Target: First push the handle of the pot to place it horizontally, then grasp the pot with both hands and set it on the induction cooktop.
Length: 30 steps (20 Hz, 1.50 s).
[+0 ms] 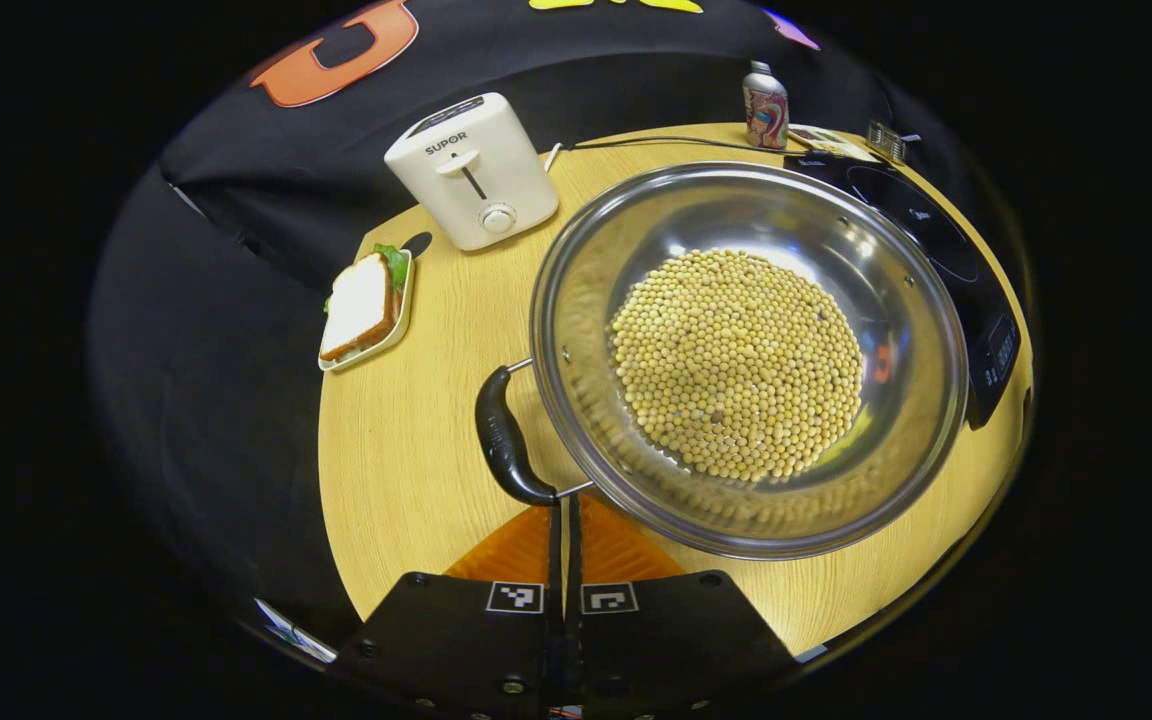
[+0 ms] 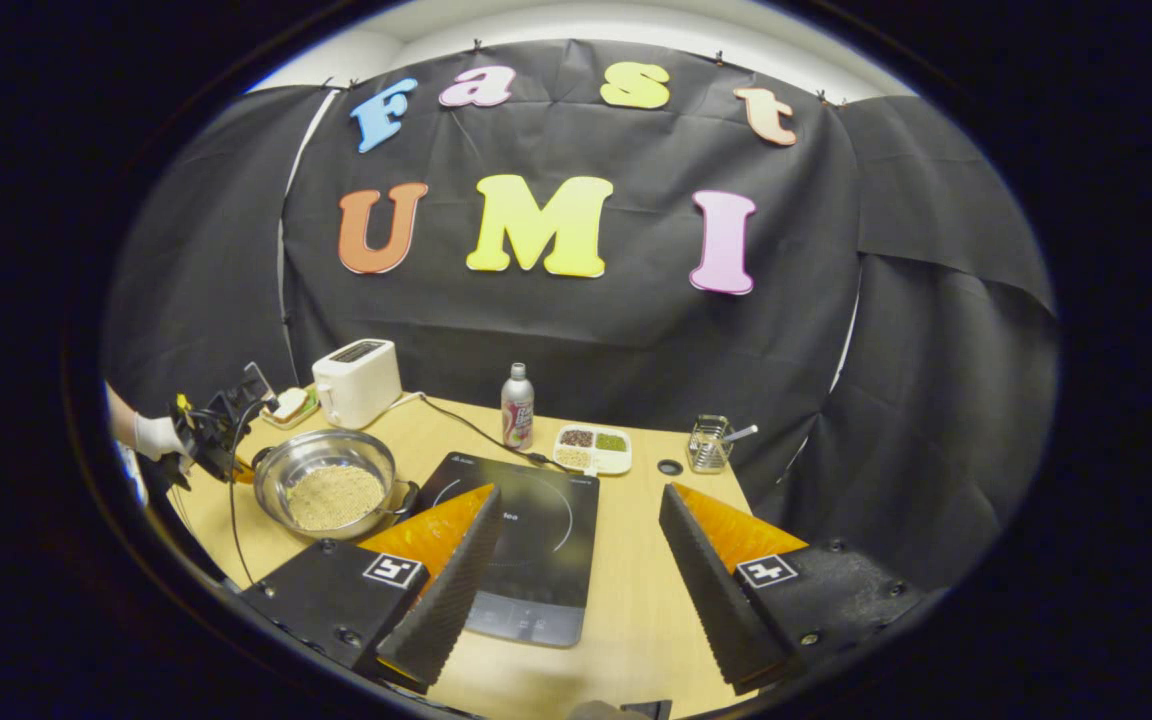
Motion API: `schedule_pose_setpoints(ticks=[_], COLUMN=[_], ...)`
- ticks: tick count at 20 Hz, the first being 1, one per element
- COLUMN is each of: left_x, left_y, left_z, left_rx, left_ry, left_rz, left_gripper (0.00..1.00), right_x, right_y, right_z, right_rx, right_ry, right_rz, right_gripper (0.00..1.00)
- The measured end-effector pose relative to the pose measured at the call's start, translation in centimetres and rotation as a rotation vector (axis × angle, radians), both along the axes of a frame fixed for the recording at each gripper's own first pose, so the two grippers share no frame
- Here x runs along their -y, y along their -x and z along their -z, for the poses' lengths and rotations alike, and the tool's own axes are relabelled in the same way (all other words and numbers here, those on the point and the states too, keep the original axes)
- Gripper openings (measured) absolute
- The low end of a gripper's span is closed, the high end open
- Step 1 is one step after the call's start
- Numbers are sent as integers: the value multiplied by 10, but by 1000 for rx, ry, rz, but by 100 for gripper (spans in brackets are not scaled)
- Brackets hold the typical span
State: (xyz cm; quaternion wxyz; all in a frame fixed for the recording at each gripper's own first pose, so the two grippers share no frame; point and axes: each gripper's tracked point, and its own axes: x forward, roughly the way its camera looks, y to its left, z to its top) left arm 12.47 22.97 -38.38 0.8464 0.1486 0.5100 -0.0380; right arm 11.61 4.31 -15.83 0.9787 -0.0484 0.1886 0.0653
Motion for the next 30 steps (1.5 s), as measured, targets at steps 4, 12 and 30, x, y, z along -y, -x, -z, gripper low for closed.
schedule_pose_setpoints(ticks=[4, 12, 30], left_x=[-6, -13, -20], left_y=[-9, -20, -23], left_z=[0, -4, -71], left_rx=[8, 37, 263], left_ry=[-9, -14, 75], left_rz=[3, -48, -153], left_gripper=[0, 0, 97], right_x=[-4, -6, -167], right_y=[8, 17, -40], right_z=[3, 10, 72], right_rx=[-9, -26, -255], right_ry=[11, 21, -44], right_rz=[-1, -9, -244], right_gripper=[97, 97, 99])
